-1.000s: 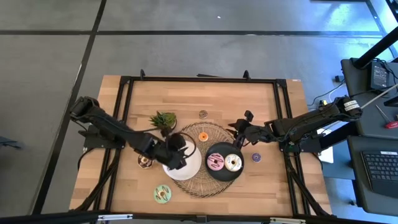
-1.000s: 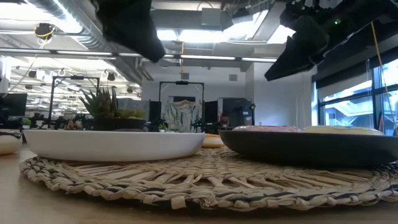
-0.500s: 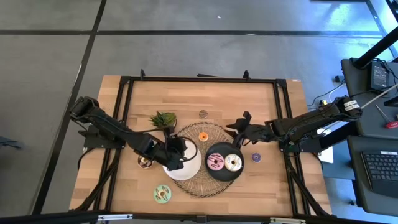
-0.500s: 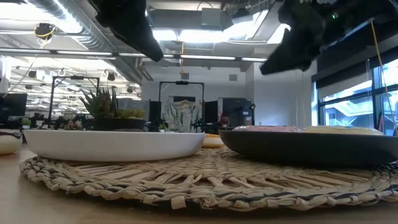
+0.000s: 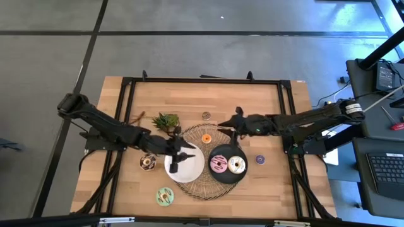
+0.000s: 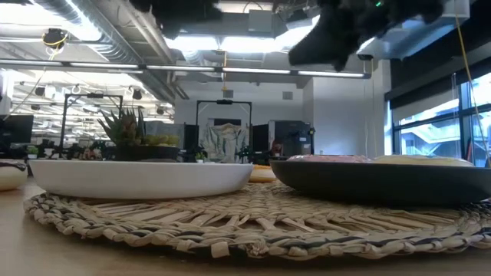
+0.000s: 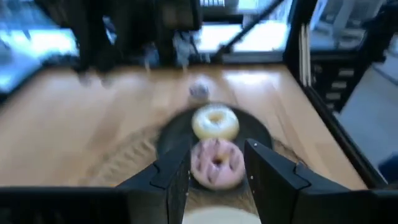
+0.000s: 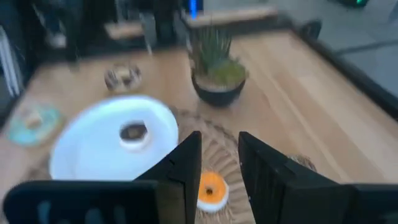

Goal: Pick & Place donuts
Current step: Put the small yellow donut on the white plate

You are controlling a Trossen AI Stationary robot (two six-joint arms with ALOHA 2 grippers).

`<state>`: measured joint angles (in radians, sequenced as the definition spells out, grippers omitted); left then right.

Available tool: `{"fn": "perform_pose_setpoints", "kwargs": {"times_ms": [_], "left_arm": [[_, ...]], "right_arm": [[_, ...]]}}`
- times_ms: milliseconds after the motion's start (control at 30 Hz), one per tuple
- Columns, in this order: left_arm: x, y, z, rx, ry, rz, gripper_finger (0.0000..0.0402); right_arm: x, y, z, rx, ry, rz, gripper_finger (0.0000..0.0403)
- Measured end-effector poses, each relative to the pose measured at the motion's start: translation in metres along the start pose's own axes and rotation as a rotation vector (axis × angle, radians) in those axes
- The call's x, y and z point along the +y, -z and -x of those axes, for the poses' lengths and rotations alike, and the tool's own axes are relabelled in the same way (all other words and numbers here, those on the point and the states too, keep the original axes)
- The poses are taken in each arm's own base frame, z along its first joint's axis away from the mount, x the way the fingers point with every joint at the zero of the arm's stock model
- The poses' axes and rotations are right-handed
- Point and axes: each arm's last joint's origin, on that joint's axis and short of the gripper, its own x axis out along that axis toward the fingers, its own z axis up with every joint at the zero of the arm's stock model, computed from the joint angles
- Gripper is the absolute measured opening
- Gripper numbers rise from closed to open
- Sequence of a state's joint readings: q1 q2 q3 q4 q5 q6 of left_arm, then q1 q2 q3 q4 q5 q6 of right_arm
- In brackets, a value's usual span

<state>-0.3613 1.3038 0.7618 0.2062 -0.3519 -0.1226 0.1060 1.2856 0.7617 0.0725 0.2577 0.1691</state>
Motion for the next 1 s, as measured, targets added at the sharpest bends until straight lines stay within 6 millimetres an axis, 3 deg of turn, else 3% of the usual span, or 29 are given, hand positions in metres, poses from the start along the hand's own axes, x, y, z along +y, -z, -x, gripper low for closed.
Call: {"fn": "perform_pose_setpoints", "kwargs": {"times_ms": [233,500,633,833,1000], "left_arm": [[0.012,0.006,0.028,-0.169,0.041,-0.040,0.0143],[0.021,0.036,0.046,-0.221,0.080,0.080,0.0144],[0.021,0.042,0.047,-0.203,0.088,0.142,0.0144],[0.023,0.041,0.048,-0.212,0.082,0.121,0.0144],[0.020,0.043,0.049,-0.192,0.130,0.209,0.0144]], "right_arm": [[-0.013,-0.003,-0.050,0.160,0.078,0.048,0.0108],[-0.019,0.012,-0.082,0.331,0.091,0.132,0.0112],[-0.020,0.023,-0.099,0.348,0.151,0.040,0.0134],[-0.020,0.037,-0.111,0.390,0.134,0.011,0.0157],[-0.017,0.038,-0.112,0.410,0.054,-0.065,0.0160]]}}
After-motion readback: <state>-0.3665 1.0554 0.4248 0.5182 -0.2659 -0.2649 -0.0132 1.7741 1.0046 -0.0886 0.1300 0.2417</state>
